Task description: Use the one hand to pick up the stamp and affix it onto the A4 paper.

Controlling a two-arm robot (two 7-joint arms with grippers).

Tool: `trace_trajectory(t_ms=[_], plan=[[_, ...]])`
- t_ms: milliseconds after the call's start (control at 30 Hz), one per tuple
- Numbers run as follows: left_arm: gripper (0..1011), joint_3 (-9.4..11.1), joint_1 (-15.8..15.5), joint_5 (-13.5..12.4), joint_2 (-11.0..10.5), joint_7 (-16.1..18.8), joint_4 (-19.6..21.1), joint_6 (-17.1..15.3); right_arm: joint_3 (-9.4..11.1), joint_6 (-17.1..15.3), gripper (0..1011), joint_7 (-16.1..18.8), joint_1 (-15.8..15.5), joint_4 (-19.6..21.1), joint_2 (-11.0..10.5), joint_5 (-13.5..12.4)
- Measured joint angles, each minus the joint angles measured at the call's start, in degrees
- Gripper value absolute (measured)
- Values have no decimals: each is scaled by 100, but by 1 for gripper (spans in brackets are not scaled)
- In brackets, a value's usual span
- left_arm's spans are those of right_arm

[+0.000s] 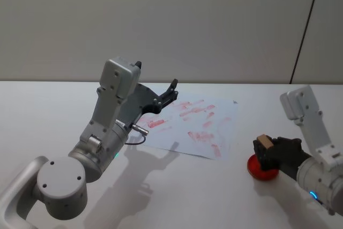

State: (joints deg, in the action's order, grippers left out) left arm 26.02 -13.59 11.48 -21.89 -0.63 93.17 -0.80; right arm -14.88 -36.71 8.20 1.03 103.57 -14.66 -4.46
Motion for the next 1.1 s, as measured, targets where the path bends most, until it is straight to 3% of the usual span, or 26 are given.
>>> trace_trajectory(t_ms=[567, 633, 867, 1100], plan=[[1002, 0, 0, 0, 0, 0, 0, 0, -74, 0, 232, 117, 59, -269, 45, 292], [1002, 0, 0, 0, 0, 0, 0, 0, -78, 0, 268, 123, 61, -280, 48, 304], [1002, 0, 0, 0, 0, 0, 0, 0, -87, 0, 535, 138, 70, -320, 58, 345], [1002, 0, 0, 0, 0, 0, 0, 0, -93, 0, 709, 148, 75, -344, 62, 370]])
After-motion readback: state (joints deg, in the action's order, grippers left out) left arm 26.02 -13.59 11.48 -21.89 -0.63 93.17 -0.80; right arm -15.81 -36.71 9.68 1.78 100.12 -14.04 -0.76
